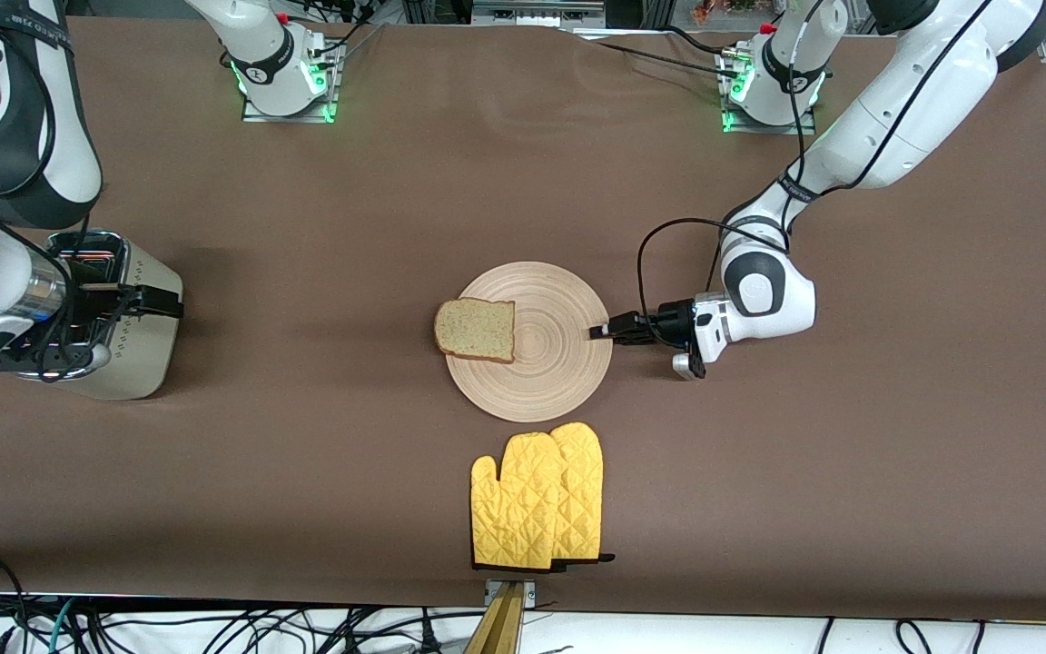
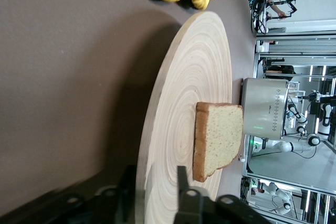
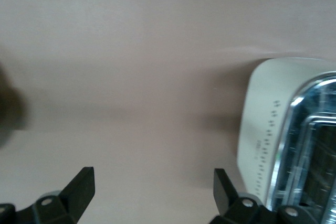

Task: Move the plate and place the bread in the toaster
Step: 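Reach the right gripper to the bread while the left gripper releases the plate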

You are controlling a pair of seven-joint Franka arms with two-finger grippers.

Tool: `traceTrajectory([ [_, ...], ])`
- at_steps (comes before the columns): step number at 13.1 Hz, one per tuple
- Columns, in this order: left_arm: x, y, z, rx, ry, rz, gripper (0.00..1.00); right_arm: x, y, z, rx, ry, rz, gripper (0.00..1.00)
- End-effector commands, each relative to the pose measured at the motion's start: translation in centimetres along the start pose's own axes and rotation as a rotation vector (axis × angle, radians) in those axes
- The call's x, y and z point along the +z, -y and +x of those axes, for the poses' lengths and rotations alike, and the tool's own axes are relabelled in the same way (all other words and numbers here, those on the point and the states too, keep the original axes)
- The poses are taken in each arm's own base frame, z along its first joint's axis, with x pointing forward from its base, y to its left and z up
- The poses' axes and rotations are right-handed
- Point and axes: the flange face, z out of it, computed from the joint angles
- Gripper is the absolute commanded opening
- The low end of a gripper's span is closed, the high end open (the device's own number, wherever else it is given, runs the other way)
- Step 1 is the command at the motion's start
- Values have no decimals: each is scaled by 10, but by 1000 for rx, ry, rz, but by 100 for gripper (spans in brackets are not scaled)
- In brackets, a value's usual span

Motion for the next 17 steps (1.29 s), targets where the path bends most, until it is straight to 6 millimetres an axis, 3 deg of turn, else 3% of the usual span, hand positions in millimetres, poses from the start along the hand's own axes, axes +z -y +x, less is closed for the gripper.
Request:
traceTrajectory([
  [1, -18, -2, 7, 57, -15, 9, 100, 19, 10, 7, 37, 21, 106, 100],
  [5, -72, 14, 27, 153, 97, 75, 100, 81, 27, 12, 136, 30, 330, 100],
  [8, -114, 11, 47, 169, 205, 135, 100, 123, 44, 17, 221, 79, 496, 100],
  [10, -134, -4, 64, 134, 292, 208, 100, 140, 73, 17, 239, 114, 581, 100],
  [13, -163, -44, 91, 17, 349, 412, 100, 168, 113, 20, 241, 129, 639, 100],
  [17, -197, -78, 103, 1, 482, 644, 100, 213, 163, 23, 241, 114, 641, 100],
])
